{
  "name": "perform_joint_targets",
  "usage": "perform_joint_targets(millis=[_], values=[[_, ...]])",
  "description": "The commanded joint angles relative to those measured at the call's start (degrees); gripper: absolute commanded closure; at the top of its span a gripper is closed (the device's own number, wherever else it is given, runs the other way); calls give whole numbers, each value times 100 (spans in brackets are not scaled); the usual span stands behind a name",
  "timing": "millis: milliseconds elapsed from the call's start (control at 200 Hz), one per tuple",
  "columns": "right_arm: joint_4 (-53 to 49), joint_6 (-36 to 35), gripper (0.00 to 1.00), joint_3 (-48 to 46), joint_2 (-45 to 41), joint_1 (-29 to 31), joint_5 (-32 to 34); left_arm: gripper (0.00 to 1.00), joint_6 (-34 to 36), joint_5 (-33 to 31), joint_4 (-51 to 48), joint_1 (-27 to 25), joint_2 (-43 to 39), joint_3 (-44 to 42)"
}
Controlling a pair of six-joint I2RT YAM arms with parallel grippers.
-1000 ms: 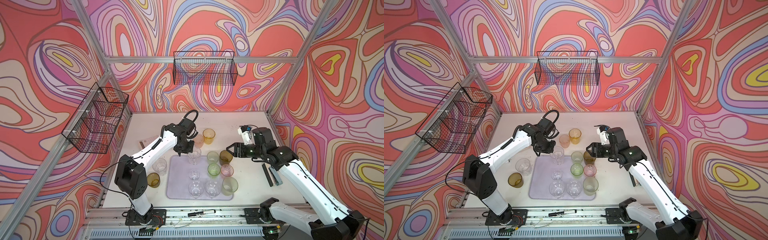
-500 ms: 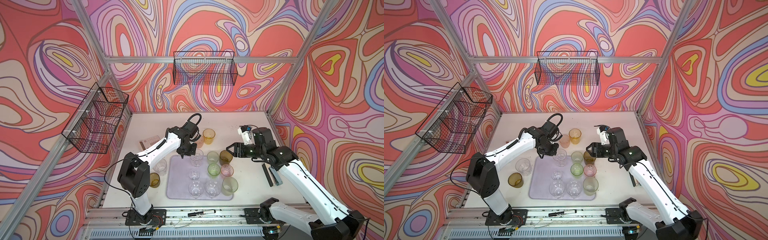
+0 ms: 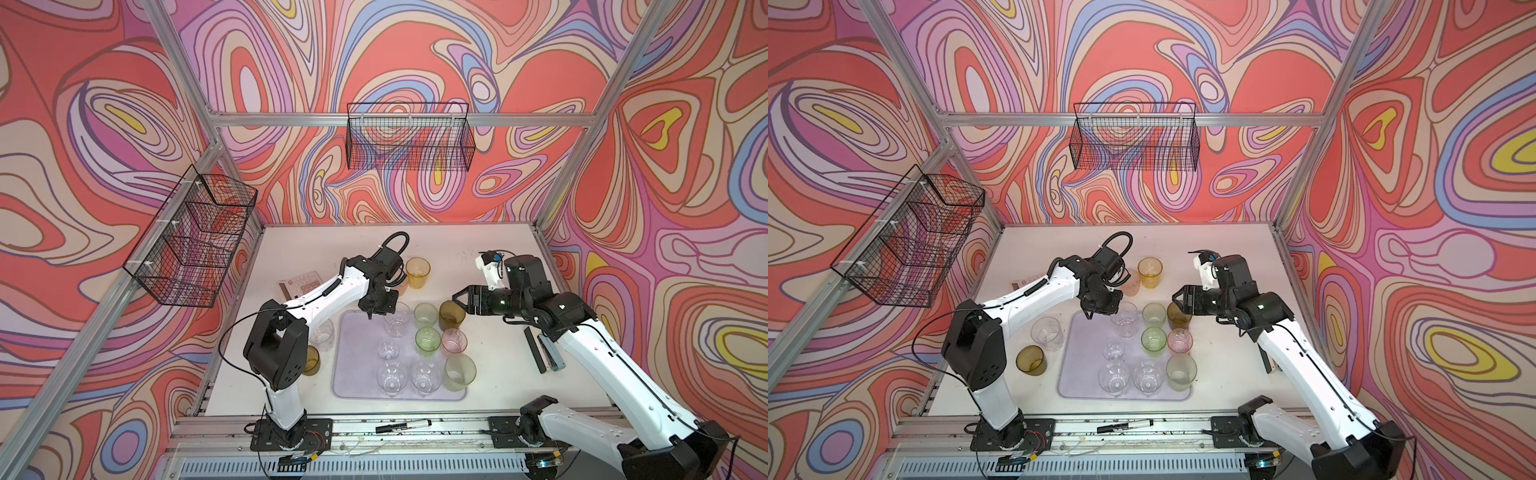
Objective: Place the glasses into the tray
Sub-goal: 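Lower the clear glass onto the tray with the left gripper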
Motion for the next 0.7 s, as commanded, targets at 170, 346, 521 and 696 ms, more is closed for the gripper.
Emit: perform_joint_targets(millis=[170,346,521,696], values=[[75,-20,30,-85,-39,-20,55,100,-57,-167,94,-91,130,111],[100,-28,30,-94,-21,-19,42,100,-68,-171,136,-117,187,102],[98,-30,30,-103,-22,-16,50,100,-69,-217,179,-143,234,63],[95,-24,30,-120,-59,-17,68,100,-81,-255,234,-183,270,9]])
